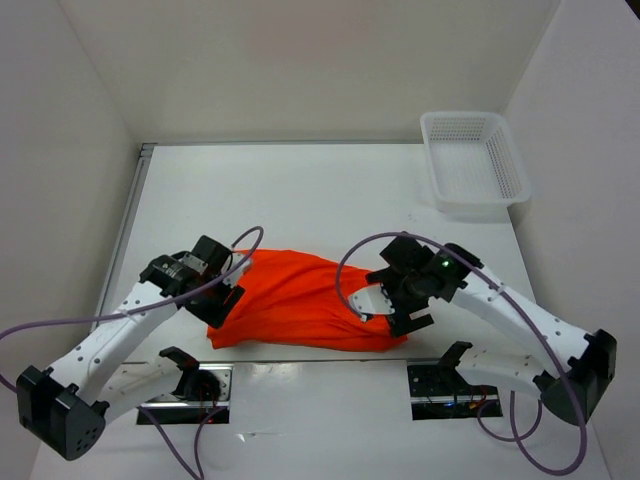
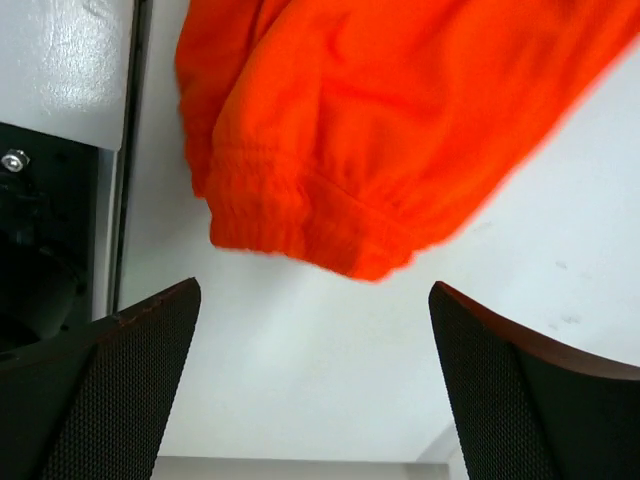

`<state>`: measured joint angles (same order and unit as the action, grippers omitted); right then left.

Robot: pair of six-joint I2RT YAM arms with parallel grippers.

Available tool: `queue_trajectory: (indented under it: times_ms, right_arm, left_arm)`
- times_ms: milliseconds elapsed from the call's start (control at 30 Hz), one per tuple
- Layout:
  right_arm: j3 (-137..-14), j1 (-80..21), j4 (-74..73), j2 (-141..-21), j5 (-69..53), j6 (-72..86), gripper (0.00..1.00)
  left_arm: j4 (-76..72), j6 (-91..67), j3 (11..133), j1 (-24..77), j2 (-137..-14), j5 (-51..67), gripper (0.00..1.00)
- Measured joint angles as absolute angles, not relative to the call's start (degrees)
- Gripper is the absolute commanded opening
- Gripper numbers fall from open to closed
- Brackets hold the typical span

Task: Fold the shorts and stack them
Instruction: Fold the shorts

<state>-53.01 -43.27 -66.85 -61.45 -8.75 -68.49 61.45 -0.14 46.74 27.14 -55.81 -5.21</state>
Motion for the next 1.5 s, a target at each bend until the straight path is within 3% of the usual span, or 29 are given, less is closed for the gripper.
queue_trajectory:
  times_ms: [67,167,267,400,467,567,700,800,833,933,967,1000,1067,1100,1167,1367,1400,1433,1467,1500]
  right_arm:
    - [-59.0,-43.3,-70.1,-60.5,-9.4,-66.9,1.0]
    - [-67.4,-41.0,-65.9,-60.1,-13.7,-61.0,1.0]
    - [-64.7,-35.8,-58.2,-61.1,-17.1,-55.0,0.91]
    - [-59.5,-28.4,-48.7,-73.9,-20.9,-48.3,0.9]
    - [-56.1,-24.7,-45.2,-79.4,-21.4,-46.3,0.9]
    - [-52.6,-20.7,-44.5,-81.3,-21.8,-44.5,0.9]
    - [-52.3,-18.7,-43.0,-83.3,-22.1,-43.3,0.9]
    - [-52.3,-18.7,-42.2,-86.5,-22.1,-43.3,0.79]
    - [-52.3,-18.7,-42.0,-87.9,-22.0,-43.3,0.75]
    - [-52.3,-18.7,-41.8,-91.5,-21.8,-42.9,0.41]
    - [-52.3,-18.7,-41.5,-92.5,-21.7,-42.4,0.33]
    - [-52.4,-18.7,-41.3,-93.0,-21.7,-42.0,0.22]
    - [-53.2,-18.7,-41.2,-93.7,-21.5,-40.4,0.14]
    - [-53.8,-18.7,-41.5,-94.2,-21.3,-39.8,0.06]
    - [-55.7,-18.7,-41.5,-95.9,-20.8,-39.2,0.0]
    - [-66.9,-18.5,-37.8,-103.7,-16.7,-36.6,0.03]
    - [-69.4,-18.3,-36.1,-105.4,-15.5,-36.1,0.14]
    - [-72.0,-18.2,-34.6,-107.1,-14.4,-35.6,0.41]
    - [-74.3,-18.1,-33.0,-108.6,-13.1,-35.0,0.54]
    - [-77.2,-18.0,-31.5,-110.4,-11.6,-34.3,0.64]
  left_arm:
    - [62.7,0.0,48.3,26.0,-54.9,-3.9,0.78]
    - [57.6,-0.1,52.2,21.1,-56.5,-1.4,0.78]
    - [48.4,-0.1,57.8,15.8,-68.5,0.4,0.8]
    - [38.0,-0.2,63.3,10.2,-86.5,2.2,0.81]
    - [38.1,-0.2,65.0,8.3,-92.3,3.4,0.95]
    - [39.1,-0.2,68.8,6.7,-100.2,6.8,1.0]
    - [37.3,-0.2,69.3,6.3,-104.1,7.8,1.0]
    - [36.1,-0.2,68.6,6.3,-104.2,7.8,1.0]
    - [35.2,-0.2,67.8,6.3,-104.2,7.8,0.96]
    - [34.1,-0.2,66.6,6.4,-104.1,7.4,0.82]
    - [34.0,-0.2,66.6,6.5,-104.1,7.3,0.64]
    - [33.8,-0.5,66.5,6.5,-104.1,7.3,0.54]
    - [33.6,-0.2,66.5,6.4,-104.6,7.3,0.31]
    - [33.7,-0.3,66.8,6.4,-104.9,7.4,0.08]
    - [34.4,-0.4,68.1,6.4,-106.1,8.8,0.01]
    - [36.7,-0.2,77.7,5.5,-112.5,9.4,0.0]
    - [36.0,-0.3,80.6,5.0,-114.4,9.0,0.0]
    - [35.4,-0.3,82.9,4.6,-115.8,8.6,0.01]
    - [35.0,-0.3,85.6,4.1,-117.4,8.1,0.05]
    - [34.1,-0.2,88.3,3.9,-119.0,7.5,0.16]
